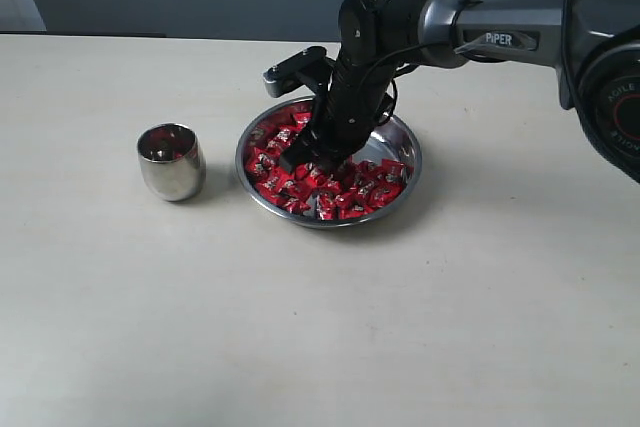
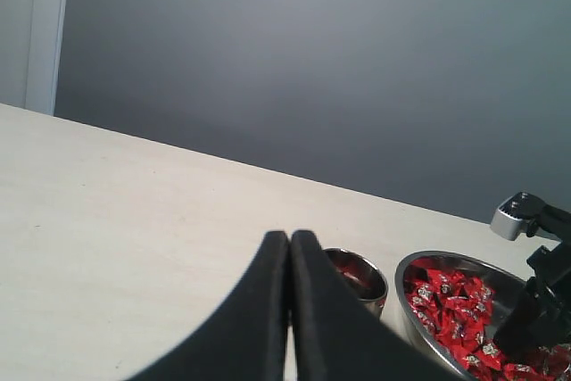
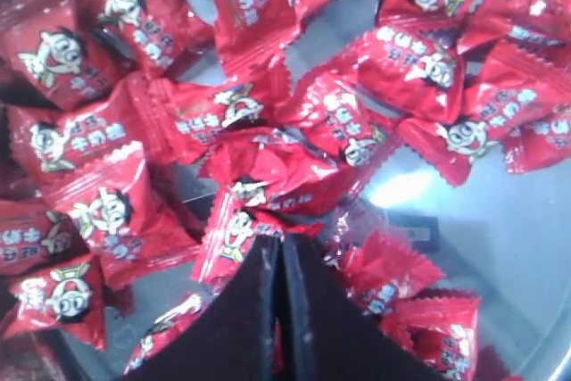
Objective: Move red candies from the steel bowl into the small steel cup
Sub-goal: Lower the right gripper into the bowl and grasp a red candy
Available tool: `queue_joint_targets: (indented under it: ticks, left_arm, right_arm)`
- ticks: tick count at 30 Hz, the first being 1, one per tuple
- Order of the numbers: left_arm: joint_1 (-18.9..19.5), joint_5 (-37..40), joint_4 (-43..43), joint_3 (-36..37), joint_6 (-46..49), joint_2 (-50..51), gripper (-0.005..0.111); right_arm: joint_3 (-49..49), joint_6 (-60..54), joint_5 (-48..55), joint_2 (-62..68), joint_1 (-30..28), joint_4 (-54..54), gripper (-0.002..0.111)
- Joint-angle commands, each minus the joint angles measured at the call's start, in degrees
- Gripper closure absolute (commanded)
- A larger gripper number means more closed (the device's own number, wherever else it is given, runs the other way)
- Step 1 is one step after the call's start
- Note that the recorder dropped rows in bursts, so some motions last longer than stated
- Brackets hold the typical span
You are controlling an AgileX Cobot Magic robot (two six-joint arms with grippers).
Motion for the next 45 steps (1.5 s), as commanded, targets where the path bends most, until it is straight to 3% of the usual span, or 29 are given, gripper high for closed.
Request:
queue_joint_targets:
  ticks: [1, 9, 17, 23, 29, 36, 38, 43, 45]
  left_arm:
    - [0.08, -0.25, -0.59, 0.23, -0.03, -0.29, 0.106]
    - [0.08, -0.25, -0.59, 0.23, -0.03, -0.29, 0.106]
    - [0.08, -0.25, -0.59, 0.23, -0.03, -0.29, 0.106]
    - [0.08, -0.25, -0.59, 0.23, -0.03, -0.29, 0.106]
    - [0.08, -0.25, -0.59, 0.23, -0.03, -0.29, 0.106]
    - [0.08, -0.25, -0.59, 0.23, -0.03, -0.29, 0.106]
    - [0.08, -0.25, -0.59, 0.23, -0.03, -0.29, 0.106]
    - [0.08, -0.25, -0.59, 0.23, -0.03, -0.29, 0.106]
    - [0.08, -0.25, -0.59, 0.23, -0.03, -0.29, 0.106]
  right_arm:
    - [-0.08, 0.05, 0.3, -0.46, -0.13, -0.26, 0.109]
    - [-0.08, -0.32, -4.58, -5.69, -0.13, 8.48, 0.109]
    - [-0.08, -8.43, -11.2, -7.85, 2.83, 18.68, 0.109]
    - [-0.08, -7.03, -12.65, -7.85, 3.09, 14.75, 0.109]
    - [-0.08, 0.72, -8.64, -7.47, 2.43, 5.05, 0.109]
    - [-0.08, 1.48, -3.16, -5.58, 2.43, -1.7, 0.109]
    - [-0.08, 1.36, -3.05, -5.17, 2.43, -1.97, 0.104]
    - [-0.08, 0.97, -3.18, -4.51, 2.43, -2.36, 0.075]
    - [-0.08, 0.97, -3.04, -4.28, 2.43, -2.37, 0.069]
